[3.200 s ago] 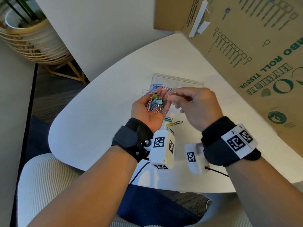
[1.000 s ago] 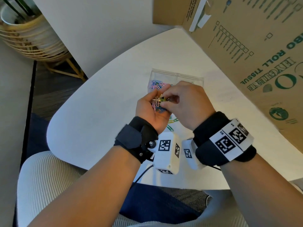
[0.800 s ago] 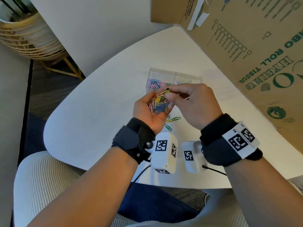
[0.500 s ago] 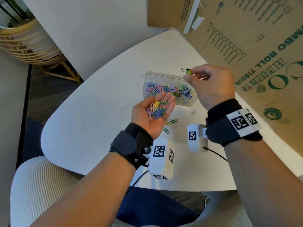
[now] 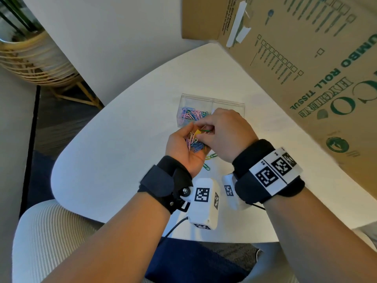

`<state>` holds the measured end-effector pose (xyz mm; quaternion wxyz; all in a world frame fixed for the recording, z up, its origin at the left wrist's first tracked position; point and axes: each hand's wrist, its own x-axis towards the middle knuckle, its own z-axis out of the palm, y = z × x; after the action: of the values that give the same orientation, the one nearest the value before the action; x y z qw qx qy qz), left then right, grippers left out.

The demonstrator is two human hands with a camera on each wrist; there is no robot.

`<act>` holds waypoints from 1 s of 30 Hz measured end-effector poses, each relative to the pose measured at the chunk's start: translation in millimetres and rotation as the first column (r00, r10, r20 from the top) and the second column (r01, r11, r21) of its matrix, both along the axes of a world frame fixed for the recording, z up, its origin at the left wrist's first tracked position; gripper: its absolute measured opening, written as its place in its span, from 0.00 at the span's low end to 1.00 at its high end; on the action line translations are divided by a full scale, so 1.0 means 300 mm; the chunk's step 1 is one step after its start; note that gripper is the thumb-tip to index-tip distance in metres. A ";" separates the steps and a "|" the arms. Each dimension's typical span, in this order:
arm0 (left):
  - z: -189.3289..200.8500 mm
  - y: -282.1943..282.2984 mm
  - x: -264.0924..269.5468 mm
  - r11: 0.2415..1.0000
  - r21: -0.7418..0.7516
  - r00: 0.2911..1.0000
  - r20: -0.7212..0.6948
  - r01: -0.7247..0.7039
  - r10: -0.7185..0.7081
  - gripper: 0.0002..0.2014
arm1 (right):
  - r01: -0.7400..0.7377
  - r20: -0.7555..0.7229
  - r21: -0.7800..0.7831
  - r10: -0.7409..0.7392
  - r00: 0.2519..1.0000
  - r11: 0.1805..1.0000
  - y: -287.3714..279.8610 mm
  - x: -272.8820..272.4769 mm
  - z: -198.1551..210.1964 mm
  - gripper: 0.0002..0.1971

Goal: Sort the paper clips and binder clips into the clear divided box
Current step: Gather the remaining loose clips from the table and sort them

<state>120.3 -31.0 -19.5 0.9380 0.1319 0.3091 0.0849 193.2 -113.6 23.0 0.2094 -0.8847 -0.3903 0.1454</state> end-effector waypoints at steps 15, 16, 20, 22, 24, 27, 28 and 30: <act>0.011 0.043 -0.007 0.999 -0.045 0.993 0.117 0.020 -0.015 0.22 | 0.416 -0.584 0.433 -0.103 0.805 0.799 -0.007 0.000 0.051 0.05; 0.010 0.042 -0.010 0.998 -0.061 0.992 0.125 0.014 -0.006 0.22 | 0.453 -0.616 0.444 -0.103 0.781 0.773 -0.013 0.000 0.050 0.06; -0.005 0.032 -0.020 0.994 -0.112 0.993 0.120 0.003 0.010 0.21 | 0.542 -0.682 0.447 -0.121 0.721 0.712 -0.030 0.006 0.039 0.06; -0.009 0.029 -0.022 0.994 -0.109 0.996 0.094 0.004 0.006 0.20 | 0.586 -0.689 0.446 -0.159 0.707 0.676 -0.036 0.023 0.038 0.05; -0.008 0.029 -0.020 0.995 -0.104 0.997 0.071 -0.002 0.009 0.19 | 0.626 -0.687 0.447 -0.203 0.698 0.639 -0.041 0.051 0.040 0.03; 0.003 0.028 -0.016 0.997 -0.080 0.999 0.050 -0.002 0.006 0.18 | 0.647 -0.620 0.459 -0.302 0.724 0.610 -0.047 0.102 0.040 0.03; 0.006 0.028 -0.016 0.997 -0.073 0.999 0.047 -0.002 0.006 0.18 | 0.641 -0.578 0.460 -0.341 0.741 0.615 -0.050 0.120 0.037 0.04; 0.007 0.030 -0.016 0.998 -0.061 0.999 0.039 -0.003 0.005 0.17 | 0.616 -0.487 0.442 -0.402 0.775 0.652 -0.057 0.153 0.025 0.05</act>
<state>115.5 -22.1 -17.5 0.9473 0.1010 0.2934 0.0798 239.0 -130.9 30.6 0.5658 -0.8111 -0.1029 0.1069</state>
